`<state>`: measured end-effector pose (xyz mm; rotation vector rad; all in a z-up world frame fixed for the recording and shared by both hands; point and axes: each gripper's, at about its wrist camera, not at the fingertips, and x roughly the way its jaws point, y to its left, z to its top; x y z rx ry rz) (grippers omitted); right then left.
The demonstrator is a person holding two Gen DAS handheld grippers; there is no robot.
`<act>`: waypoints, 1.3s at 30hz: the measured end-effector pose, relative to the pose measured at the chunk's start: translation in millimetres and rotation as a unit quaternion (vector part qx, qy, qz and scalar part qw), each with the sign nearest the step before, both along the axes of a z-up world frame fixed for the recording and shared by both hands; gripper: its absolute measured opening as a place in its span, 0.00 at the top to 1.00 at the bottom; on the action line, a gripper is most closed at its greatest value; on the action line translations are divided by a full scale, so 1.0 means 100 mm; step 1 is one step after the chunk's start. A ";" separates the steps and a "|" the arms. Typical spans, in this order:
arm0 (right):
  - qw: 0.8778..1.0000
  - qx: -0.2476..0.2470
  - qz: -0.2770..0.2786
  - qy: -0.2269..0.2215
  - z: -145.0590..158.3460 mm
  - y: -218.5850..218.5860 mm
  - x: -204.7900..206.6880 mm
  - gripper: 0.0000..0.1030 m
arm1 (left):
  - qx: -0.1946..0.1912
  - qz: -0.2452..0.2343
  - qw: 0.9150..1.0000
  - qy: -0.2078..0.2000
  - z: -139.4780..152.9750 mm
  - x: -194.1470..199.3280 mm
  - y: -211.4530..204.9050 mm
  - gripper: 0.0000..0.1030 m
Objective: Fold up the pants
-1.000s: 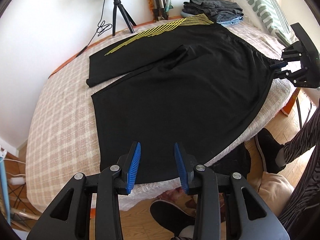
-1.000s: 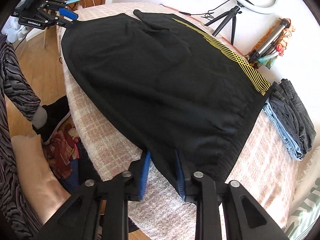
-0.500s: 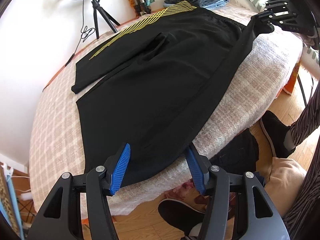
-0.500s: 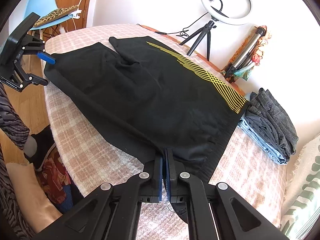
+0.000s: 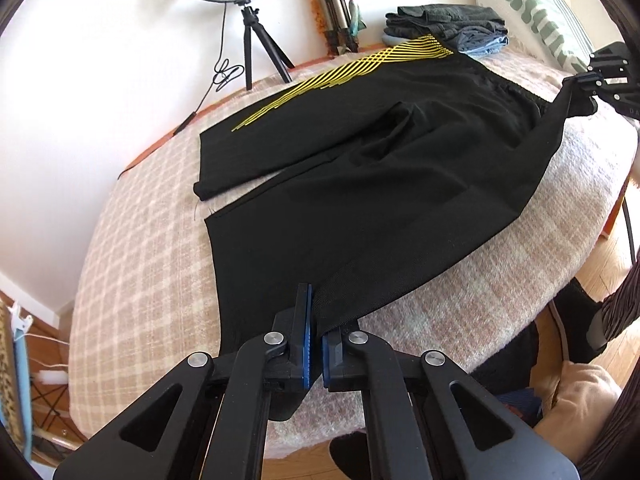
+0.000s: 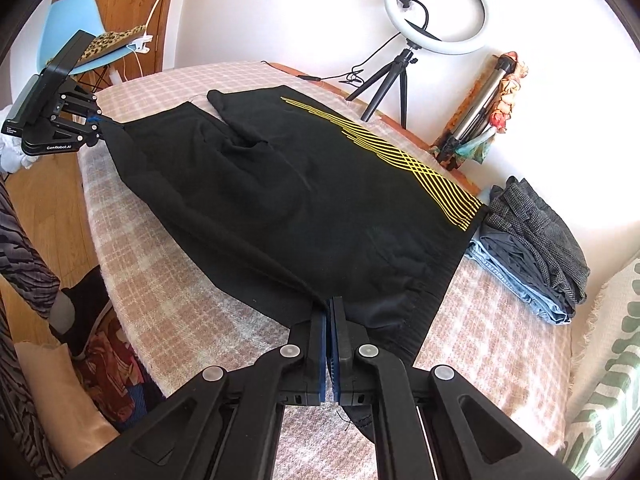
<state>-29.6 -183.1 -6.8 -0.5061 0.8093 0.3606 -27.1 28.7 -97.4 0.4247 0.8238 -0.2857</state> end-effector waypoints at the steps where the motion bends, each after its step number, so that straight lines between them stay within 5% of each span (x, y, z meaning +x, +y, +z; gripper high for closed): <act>1: 1.000 0.002 -0.004 -0.006 0.03 0.00 0.01 1.00 | -0.007 0.002 1.000 -0.008 0.05 0.03 0.00 0.98; 13: 0.995 0.036 -0.056 -0.077 0.45 -0.04 0.36 1.00 | -0.071 0.046 0.991 -0.104 0.71 0.58 0.14 0.98; 24: 0.990 0.030 -0.094 -0.104 0.61 -0.18 1.19 1.00 | -0.076 0.062 0.987 -0.125 0.86 1.31 0.04 0.98; 30: 0.989 0.022 -0.115 -0.088 0.44 -0.30 1.89 1.00 | -0.063 0.073 0.990 -0.107 0.77 1.88 0.01 0.98; 39: 0.991 -0.021 -0.130 -0.031 -0.20 -0.34 2.76 1.00 | -0.023 0.070 0.996 -0.051 0.33 2.70 -0.10 0.98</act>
